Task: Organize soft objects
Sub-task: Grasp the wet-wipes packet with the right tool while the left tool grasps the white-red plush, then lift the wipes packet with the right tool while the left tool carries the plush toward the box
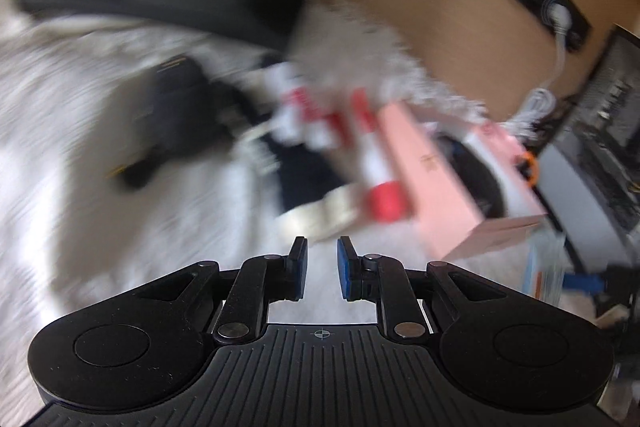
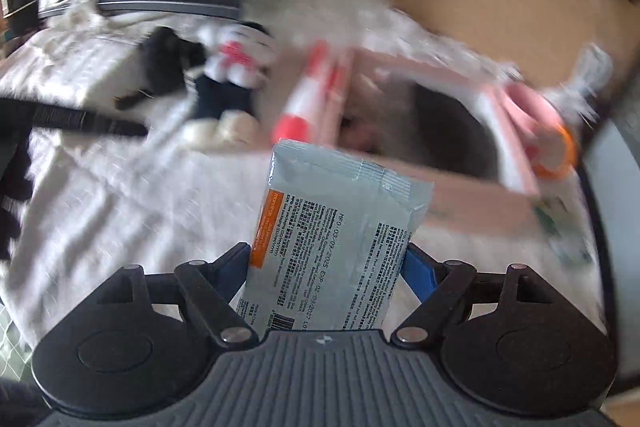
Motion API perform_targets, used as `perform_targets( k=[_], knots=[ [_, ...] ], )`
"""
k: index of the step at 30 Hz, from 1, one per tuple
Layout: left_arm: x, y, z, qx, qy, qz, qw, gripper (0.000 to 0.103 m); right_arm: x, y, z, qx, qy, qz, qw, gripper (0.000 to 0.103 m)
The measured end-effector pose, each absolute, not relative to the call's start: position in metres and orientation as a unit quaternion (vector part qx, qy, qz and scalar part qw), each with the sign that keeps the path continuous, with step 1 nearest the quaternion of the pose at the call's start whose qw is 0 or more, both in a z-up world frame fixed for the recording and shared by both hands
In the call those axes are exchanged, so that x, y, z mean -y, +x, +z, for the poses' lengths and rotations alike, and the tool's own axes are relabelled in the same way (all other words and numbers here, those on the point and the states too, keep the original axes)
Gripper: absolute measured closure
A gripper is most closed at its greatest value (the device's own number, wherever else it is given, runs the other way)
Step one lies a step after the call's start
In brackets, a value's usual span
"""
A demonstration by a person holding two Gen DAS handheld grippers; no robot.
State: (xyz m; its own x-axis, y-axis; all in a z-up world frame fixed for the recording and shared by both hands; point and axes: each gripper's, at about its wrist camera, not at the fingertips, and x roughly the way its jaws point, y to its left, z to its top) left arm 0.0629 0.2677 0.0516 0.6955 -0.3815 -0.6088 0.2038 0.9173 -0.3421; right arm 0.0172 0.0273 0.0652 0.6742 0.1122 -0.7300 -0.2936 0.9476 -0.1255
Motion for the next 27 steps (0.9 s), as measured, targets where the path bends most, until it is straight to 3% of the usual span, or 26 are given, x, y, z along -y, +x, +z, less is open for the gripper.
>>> perform_targets(
  k=[5,13,15,18,21,27],
  knots=[
    [-0.213,0.124,0.055,-0.357,-0.106,-0.210,0.904,0.085,0.027,-0.001,0.058,-0.411,-0.097,0.072,0.904,0.022],
    [-0.169,0.209,0.029,-0.434,-0.074,-0.149,0.885,0.085,0.082,-0.018,0.048,-0.423,-0.067,0.055,0.902,0.022],
    [-0.162,0.221,0.023,-0.444,-0.069,-0.141,0.882,0.070,0.089,-0.020,0.047,-0.423,-0.060,0.061,0.902,0.022],
    [-0.152,0.235,0.018,-0.446,-0.039,-0.119,0.886,0.061,0.096,-0.020,0.044,-0.421,-0.057,0.074,0.902,0.022],
    [-0.145,0.244,0.010,-0.452,-0.041,-0.110,0.884,0.068,0.096,-0.018,0.043,-0.417,-0.060,0.082,0.903,0.022],
    [-0.147,0.239,0.007,-0.440,-0.044,-0.099,0.891,0.069,0.095,-0.007,0.034,-0.413,-0.078,0.083,0.904,0.022]
  ],
)
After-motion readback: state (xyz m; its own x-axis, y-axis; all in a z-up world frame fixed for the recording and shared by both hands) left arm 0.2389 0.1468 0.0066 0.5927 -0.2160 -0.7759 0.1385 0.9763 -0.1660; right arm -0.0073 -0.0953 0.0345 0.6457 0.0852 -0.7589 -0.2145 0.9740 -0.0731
